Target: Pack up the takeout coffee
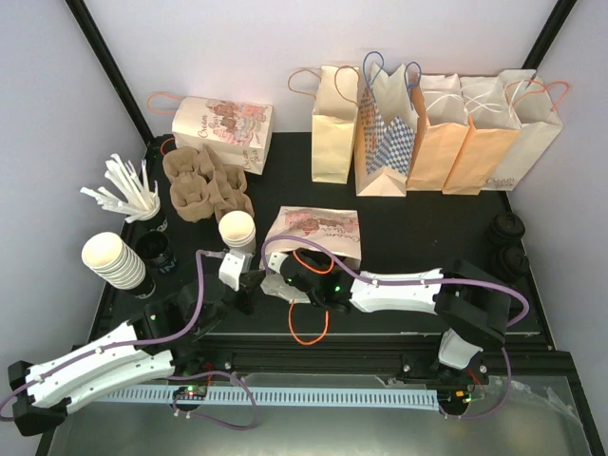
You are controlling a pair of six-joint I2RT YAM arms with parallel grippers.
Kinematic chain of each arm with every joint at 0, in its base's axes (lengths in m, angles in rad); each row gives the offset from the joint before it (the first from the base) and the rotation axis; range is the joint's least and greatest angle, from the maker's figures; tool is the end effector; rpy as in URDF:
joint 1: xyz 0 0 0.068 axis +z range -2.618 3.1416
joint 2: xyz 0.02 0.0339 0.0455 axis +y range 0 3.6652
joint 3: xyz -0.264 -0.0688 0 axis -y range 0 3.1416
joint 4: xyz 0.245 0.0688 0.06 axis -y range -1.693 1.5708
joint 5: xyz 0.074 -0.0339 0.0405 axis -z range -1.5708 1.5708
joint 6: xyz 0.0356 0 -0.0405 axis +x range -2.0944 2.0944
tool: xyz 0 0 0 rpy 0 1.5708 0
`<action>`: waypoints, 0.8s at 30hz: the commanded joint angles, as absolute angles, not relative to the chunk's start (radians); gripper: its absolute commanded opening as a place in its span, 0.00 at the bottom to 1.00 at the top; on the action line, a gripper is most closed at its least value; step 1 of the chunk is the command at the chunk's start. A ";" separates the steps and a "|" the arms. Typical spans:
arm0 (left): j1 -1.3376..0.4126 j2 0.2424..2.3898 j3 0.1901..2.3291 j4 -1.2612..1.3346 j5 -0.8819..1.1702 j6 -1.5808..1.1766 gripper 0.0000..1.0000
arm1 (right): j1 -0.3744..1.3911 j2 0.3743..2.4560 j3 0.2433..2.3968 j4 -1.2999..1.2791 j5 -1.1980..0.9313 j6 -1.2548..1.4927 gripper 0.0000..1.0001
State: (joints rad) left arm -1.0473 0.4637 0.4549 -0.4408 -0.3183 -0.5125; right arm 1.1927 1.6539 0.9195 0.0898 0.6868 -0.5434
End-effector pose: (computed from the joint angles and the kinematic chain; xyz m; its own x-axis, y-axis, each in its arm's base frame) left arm 0.0729 -0.1040 0.2426 -0.5236 -0.0245 -0.8516 0.4876 0.8111 -0.3231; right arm 0.1484 0.3124 0.1959 0.0850 -0.8691 -0.4872 -0.5697 0.3588 -0.7394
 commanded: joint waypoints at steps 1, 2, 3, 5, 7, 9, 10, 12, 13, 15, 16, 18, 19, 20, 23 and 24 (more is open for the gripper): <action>-1.058 0.449 0.490 -0.350 -0.243 -0.526 0.02 | 1.183 1.651 0.915 0.123 0.762 -0.573 0.38; -1.058 0.451 0.494 -0.352 -0.250 -0.523 0.02 | 1.182 1.648 0.912 0.125 0.762 -0.578 0.38; -1.058 0.453 0.501 -0.357 -0.257 -0.518 0.02 | 1.182 1.648 0.910 0.124 0.762 -0.584 0.38; -1.058 0.458 0.521 -0.371 -0.266 -0.511 0.02 | 1.182 1.658 0.909 0.118 0.767 -0.597 0.38; -1.058 0.465 0.538 -0.382 -0.269 -0.508 0.01 | 1.182 1.668 0.909 0.112 0.770 -0.602 0.38; -1.058 0.469 0.543 -0.382 -0.264 -0.508 0.02 | 1.182 1.673 0.916 0.092 0.759 -0.595 0.38; -1.058 0.470 0.543 -0.379 -0.264 -0.510 0.02 | 1.183 1.675 0.921 0.083 0.752 -0.591 0.38; -1.058 0.471 0.542 -0.371 -0.260 -0.515 0.02 | 1.183 1.680 0.925 0.069 0.745 -0.580 0.36; -1.058 0.473 0.543 -0.368 -0.256 -0.516 0.02 | 1.182 1.683 0.928 0.061 0.740 -0.578 0.36; -1.058 0.475 0.549 -0.364 -0.255 -0.525 0.01 | 1.179 1.688 0.939 0.031 0.722 -0.565 0.36; -1.058 0.479 0.556 -0.362 -0.254 -0.532 0.02 | 1.177 1.691 0.948 0.003 0.711 -0.555 0.36; -1.058 0.493 0.578 -0.365 -0.252 -0.547 0.02 | 1.174 1.694 0.969 -0.048 0.698 -0.535 0.33; -1.058 0.505 0.592 -0.370 -0.248 -0.553 0.01 | 1.171 1.693 0.976 -0.070 0.691 -0.526 0.33; -1.058 0.518 0.610 -0.375 -0.244 -0.560 0.01 | 1.171 1.690 0.982 -0.093 0.686 -0.519 0.33; -1.058 0.556 0.661 -0.393 -0.228 -0.577 0.02 | 1.166 1.672 0.991 -0.152 0.678 -0.499 0.33; -1.058 0.568 0.673 -0.397 -0.221 -0.581 0.02 | 1.163 1.663 0.996 -0.169 0.666 -0.494 0.33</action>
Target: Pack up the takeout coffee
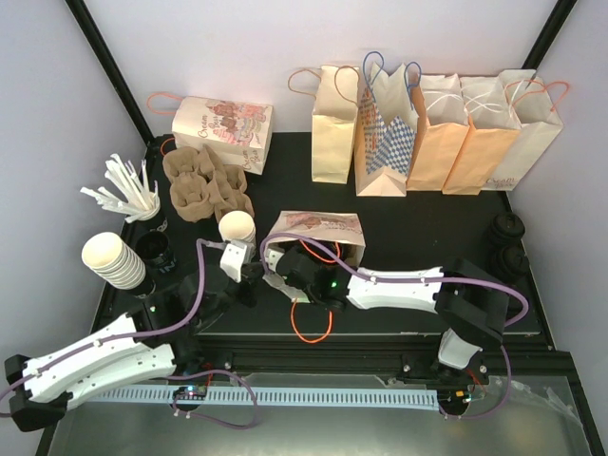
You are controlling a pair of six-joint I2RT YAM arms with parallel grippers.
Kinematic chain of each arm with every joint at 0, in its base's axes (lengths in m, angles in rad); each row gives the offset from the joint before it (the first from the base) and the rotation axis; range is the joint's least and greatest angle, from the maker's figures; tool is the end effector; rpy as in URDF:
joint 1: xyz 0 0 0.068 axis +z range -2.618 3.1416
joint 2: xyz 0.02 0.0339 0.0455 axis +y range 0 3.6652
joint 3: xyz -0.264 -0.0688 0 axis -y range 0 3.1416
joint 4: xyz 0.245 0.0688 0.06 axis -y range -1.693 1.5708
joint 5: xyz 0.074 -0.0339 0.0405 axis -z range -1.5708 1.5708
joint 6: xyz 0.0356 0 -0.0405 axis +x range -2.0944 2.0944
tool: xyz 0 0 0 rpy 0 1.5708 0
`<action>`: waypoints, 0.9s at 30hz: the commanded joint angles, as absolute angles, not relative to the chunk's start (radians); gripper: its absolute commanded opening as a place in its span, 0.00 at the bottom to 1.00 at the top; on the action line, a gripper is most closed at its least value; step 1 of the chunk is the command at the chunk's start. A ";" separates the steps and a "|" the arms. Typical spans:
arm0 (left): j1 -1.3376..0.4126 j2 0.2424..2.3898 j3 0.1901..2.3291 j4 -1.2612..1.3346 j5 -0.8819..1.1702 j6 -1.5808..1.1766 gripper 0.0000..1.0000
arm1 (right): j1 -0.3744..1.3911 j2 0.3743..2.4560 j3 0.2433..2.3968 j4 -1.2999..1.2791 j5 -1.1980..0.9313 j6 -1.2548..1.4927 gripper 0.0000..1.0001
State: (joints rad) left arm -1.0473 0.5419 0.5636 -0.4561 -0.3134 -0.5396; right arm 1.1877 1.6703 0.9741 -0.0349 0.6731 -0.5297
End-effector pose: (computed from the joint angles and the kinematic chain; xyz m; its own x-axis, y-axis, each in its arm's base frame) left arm 0.0771 -0.1117 0.2696 -0.5320 -0.0561 -0.8449 0.4788 0.8031 -0.3548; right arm 0.1509 0.3149 0.1971 0.0634 -0.8996 -0.4321 -0.6022 0.3108 -0.7353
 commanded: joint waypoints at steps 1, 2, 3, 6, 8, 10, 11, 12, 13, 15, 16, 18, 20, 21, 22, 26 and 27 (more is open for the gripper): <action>-1.058 0.578 0.684 -0.400 -0.216 -0.586 0.02 | 1.157 1.654 1.004 -0.190 0.650 -0.489 0.33; -1.058 0.585 0.693 -0.402 -0.209 -0.591 0.02 | 1.152 1.645 1.015 -0.217 0.630 -0.486 0.33; -1.058 0.593 0.703 -0.405 -0.205 -0.597 0.02 | 1.145 1.639 1.028 -0.240 0.621 -0.482 0.33; -1.058 0.611 0.735 -0.418 -0.198 -0.619 0.01 | 1.127 1.624 1.078 -0.321 0.591 -0.468 0.33; -1.057 0.626 0.765 -0.434 -0.195 -0.641 0.01 | 1.112 1.618 1.122 -0.393 0.551 -0.454 0.33; -1.057 0.643 0.789 -0.440 -0.180 -0.661 0.02 | 1.102 1.615 1.152 -0.462 0.520 -0.440 0.33; -1.057 0.653 0.800 -0.439 -0.166 -0.670 0.02 | 1.098 1.613 1.163 -0.492 0.503 -0.433 0.33; -1.056 0.664 0.808 -0.436 -0.153 -0.682 0.01 | 1.096 1.610 1.171 -0.521 0.487 -0.425 0.33; -1.055 0.673 0.818 -0.434 -0.138 -0.695 0.01 | 1.094 1.608 1.178 -0.544 0.476 -0.417 0.33; -1.054 0.693 0.837 -0.434 -0.115 -0.723 0.01 | 1.093 1.601 1.190 -0.596 0.450 -0.403 0.34; -1.053 0.702 0.848 -0.438 -0.107 -0.740 0.02 | 1.091 1.597 1.194 -0.618 0.435 -0.393 0.33; -1.049 0.721 0.864 -0.445 -0.093 -0.780 0.02 | 1.087 1.585 1.206 -0.667 0.394 -0.376 0.34; -1.041 0.739 0.873 -0.446 -0.072 -0.816 0.02 | 1.083 1.573 1.212 -0.703 0.363 -0.364 0.34; -1.037 0.747 0.873 -0.448 -0.061 -0.834 0.02 | 1.081 1.566 1.212 -0.719 0.346 -0.360 0.34; -1.029 0.755 0.873 -0.444 -0.046 -0.850 0.02 | 1.080 1.562 1.210 -0.734 0.330 -0.357 0.34; -0.992 0.791 0.873 -0.419 0.033 -0.890 0.02 | 1.062 1.547 1.188 -0.756 0.257 -0.347 0.34; -0.981 0.801 0.872 -0.413 0.049 -0.897 0.02 | 1.055 1.546 1.182 -0.756 0.236 -0.346 0.35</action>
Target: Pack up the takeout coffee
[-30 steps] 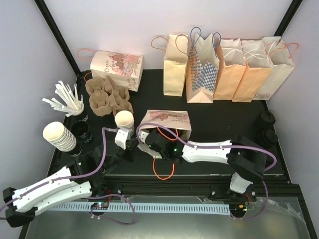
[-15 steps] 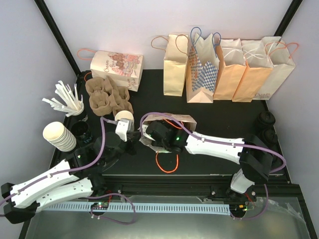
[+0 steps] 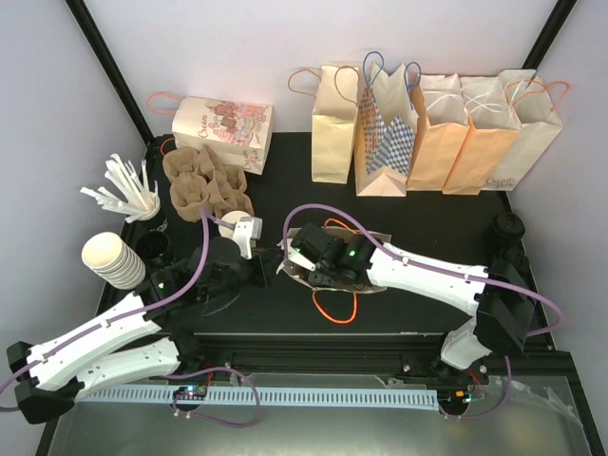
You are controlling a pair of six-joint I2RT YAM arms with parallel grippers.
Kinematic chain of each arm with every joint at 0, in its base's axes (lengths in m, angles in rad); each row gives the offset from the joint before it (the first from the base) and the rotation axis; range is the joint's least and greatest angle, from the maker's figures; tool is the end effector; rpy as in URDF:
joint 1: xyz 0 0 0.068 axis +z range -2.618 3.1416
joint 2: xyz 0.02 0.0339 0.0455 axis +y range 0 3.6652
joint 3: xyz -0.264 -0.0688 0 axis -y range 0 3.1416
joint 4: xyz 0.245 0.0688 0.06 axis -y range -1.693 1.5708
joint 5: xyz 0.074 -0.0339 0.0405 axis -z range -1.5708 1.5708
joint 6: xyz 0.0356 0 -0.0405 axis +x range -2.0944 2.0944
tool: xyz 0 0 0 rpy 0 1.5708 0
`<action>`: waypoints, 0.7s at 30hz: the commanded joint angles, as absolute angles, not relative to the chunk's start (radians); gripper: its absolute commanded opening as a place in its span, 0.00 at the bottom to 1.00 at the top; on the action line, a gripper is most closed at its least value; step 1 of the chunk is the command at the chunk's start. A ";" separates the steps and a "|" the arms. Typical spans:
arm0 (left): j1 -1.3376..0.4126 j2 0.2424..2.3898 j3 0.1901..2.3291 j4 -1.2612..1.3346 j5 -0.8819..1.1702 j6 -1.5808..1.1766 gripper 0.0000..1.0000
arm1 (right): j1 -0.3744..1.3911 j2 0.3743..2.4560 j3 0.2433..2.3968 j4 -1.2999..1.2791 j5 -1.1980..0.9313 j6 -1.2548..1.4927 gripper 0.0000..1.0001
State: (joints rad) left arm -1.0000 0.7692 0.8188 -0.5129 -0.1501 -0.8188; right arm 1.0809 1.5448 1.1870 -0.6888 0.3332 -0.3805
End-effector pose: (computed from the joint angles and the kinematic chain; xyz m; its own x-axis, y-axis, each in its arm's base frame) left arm 0.0962 -0.1400 0.3204 -0.7198 -0.2155 -0.6599 0.3426 0.7165 -0.6077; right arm 0.1597 0.2747 0.2546 -0.0971 -0.9281 -0.3596 -0.8540 0.2633 -0.4488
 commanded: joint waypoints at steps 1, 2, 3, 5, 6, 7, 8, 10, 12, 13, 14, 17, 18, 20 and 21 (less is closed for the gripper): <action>-0.969 0.808 0.874 -0.405 0.069 -0.900 0.02 | 1.046 1.548 1.178 -0.755 0.215 -0.347 0.34; -0.956 0.815 0.874 -0.397 0.086 -0.900 0.02 | 1.040 1.551 1.178 -0.753 0.204 -0.348 0.34; -0.943 0.822 0.878 -0.392 0.098 -0.899 0.01 | 1.034 1.557 1.180 -0.750 0.200 -0.350 0.34; -0.917 0.837 0.888 -0.389 0.112 -0.890 0.02 | 1.017 1.573 1.189 -0.748 0.184 -0.358 0.34; -0.903 0.847 0.898 -0.388 0.121 -0.883 0.02 | 1.006 1.583 1.194 -0.746 0.172 -0.361 0.34; -0.887 0.860 0.904 -0.385 0.133 -0.876 0.02 | 0.994 1.592 1.199 -0.746 0.157 -0.366 0.35; -0.873 0.872 0.912 -0.383 0.142 -0.867 0.02 | 0.980 1.604 1.205 -0.745 0.139 -0.371 0.34; -0.851 0.899 0.928 -0.373 0.164 -0.848 0.04 | 0.954 1.625 1.216 -0.748 0.115 -0.381 0.35; -0.834 0.917 0.944 -0.369 0.167 -0.831 0.09 | 0.934 1.645 1.224 -0.749 0.096 -0.394 0.34; -0.826 0.923 0.951 -0.365 0.167 -0.821 0.14 | 0.928 1.653 1.226 -0.751 0.087 -0.400 0.34; -0.817 0.927 0.956 -0.357 0.166 -0.806 0.20 | 0.923 1.663 1.228 -0.753 0.080 -0.404 0.35; -0.797 0.931 0.973 -0.358 0.155 -0.774 0.38 | 0.915 1.703 1.236 -0.763 0.063 -0.415 0.35; -0.789 0.930 0.982 -0.363 0.149 -0.765 0.44 | 0.911 1.716 1.238 -0.766 0.054 -0.416 0.34; -0.779 0.927 1.000 -0.378 0.141 -0.743 0.55 | 0.902 1.734 1.237 -0.764 0.034 -0.417 0.34; -0.774 0.924 1.011 -0.389 0.137 -0.733 0.62 | 0.895 1.739 1.234 -0.763 0.024 -0.418 0.35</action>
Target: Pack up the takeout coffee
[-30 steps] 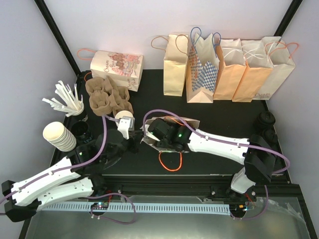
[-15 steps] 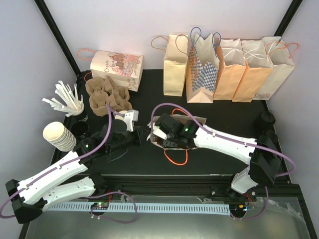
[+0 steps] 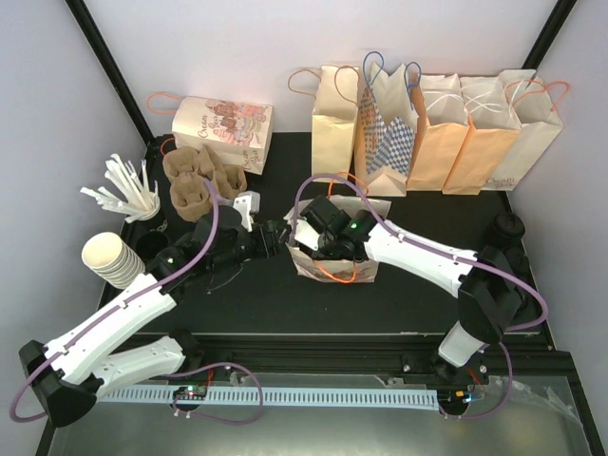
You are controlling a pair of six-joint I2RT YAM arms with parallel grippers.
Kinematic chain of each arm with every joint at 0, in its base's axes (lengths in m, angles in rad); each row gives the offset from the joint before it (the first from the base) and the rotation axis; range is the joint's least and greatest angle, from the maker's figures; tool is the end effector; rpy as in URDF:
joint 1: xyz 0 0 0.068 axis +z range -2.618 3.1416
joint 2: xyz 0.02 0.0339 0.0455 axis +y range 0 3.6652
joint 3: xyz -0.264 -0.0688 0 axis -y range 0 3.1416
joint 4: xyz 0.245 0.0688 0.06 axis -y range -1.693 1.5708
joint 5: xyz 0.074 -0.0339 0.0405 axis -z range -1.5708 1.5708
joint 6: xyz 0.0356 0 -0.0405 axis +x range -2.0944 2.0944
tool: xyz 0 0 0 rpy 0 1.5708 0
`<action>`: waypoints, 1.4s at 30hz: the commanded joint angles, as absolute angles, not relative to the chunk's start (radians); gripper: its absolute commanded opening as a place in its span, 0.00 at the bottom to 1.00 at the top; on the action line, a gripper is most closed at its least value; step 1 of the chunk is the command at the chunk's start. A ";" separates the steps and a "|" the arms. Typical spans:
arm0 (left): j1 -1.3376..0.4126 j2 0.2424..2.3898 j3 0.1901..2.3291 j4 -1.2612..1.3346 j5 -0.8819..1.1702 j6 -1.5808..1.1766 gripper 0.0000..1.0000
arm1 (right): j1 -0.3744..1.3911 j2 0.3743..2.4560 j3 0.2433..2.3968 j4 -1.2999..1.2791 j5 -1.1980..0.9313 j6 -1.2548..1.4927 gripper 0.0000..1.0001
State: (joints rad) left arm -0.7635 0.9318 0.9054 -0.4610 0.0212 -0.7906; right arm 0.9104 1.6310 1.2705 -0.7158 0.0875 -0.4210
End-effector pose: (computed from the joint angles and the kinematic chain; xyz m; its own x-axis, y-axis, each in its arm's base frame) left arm 0.1482 -0.1429 0.3276 -0.7390 -0.2764 -0.6145 0.2553 0.7291 -0.6350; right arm 0.2099 0.2652 0.2504 -0.1817 -0.8976 -0.4017 -0.9155 0.3035 -0.2642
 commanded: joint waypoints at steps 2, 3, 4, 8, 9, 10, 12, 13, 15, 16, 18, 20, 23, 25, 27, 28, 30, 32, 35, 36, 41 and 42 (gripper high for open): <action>-0.768 0.916 1.038 -0.419 0.114 -0.711 0.71 | 0.877 1.746 1.228 -0.757 0.004 -0.419 0.35; -0.764 0.911 1.049 -0.435 0.103 -0.698 0.75 | 0.867 1.752 1.226 -0.760 -0.007 -0.420 0.35; -0.761 0.907 1.062 -0.452 0.090 -0.689 0.80 | 0.859 1.758 1.226 -0.760 -0.011 -0.419 0.36; -0.738 0.904 1.111 -0.517 0.077 -0.657 0.87 | 0.840 1.803 1.231 -0.768 -0.031 -0.421 0.36; -0.733 0.906 1.117 -0.526 0.080 -0.652 0.87 | 0.839 1.816 1.234 -0.772 -0.037 -0.421 0.36; -0.729 0.908 1.121 -0.533 0.084 -0.647 0.87 | 0.837 1.833 1.237 -0.779 -0.042 -0.422 0.36; -0.723 0.910 1.118 -0.543 0.090 -0.642 0.87 | 0.835 1.859 1.243 -0.788 -0.046 -0.421 0.36; -0.720 0.910 1.112 -0.545 0.094 -0.641 0.87 | 0.835 1.866 1.245 -0.792 -0.048 -0.421 0.36; -0.715 0.905 1.095 -0.546 0.103 -0.643 0.87 | 0.833 1.865 1.246 -0.790 -0.052 -0.418 0.36; -0.714 0.902 1.087 -0.546 0.106 -0.645 0.87 | 0.831 1.860 1.246 -0.792 -0.053 -0.419 0.37; -0.708 0.896 1.069 -0.546 0.112 -0.643 0.87 | 0.829 1.843 1.247 -0.794 -0.046 -0.417 0.37; -0.702 0.892 1.057 -0.549 0.115 -0.641 0.87 | 0.828 1.816 1.253 -0.799 -0.042 -0.415 0.39; -0.682 0.887 1.047 -0.553 0.126 -0.634 0.87 | 0.827 1.762 1.263 -0.802 -0.035 -0.406 0.42; -0.670 0.884 1.046 -0.558 0.131 -0.626 0.87 | 0.828 1.731 1.281 -0.807 -0.024 -0.402 0.46; -0.661 0.883 1.049 -0.562 0.136 -0.617 0.88 | 0.827 1.709 1.301 -0.811 -0.004 -0.390 0.60; -0.656 0.882 1.051 -0.565 0.138 -0.613 0.88 | 0.826 1.701 1.311 -0.811 0.003 -0.383 0.69; -0.651 0.883 1.051 -0.569 0.144 -0.611 0.88 | 0.826 1.696 1.338 -0.825 0.006 -0.372 0.95; -0.645 0.882 1.049 -0.571 0.149 -0.609 0.88 | 0.826 1.699 1.376 -0.852 -0.006 -0.368 1.00; -0.643 0.877 1.044 -0.578 0.155 -0.608 0.88 | 0.825 1.693 1.424 -0.880 -0.022 -0.362 1.00; -0.642 0.875 1.042 -0.580 0.155 -0.608 0.88 | 0.826 1.688 1.436 -0.887 -0.024 -0.361 1.00; -0.639 0.867 1.030 -0.589 0.157 -0.597 0.88 | 0.826 1.652 1.474 -0.920 -0.021 -0.359 1.00; -0.639 0.868 1.027 -0.589 0.160 -0.598 0.88 | 0.826 1.643 1.475 -0.920 -0.018 -0.357 1.00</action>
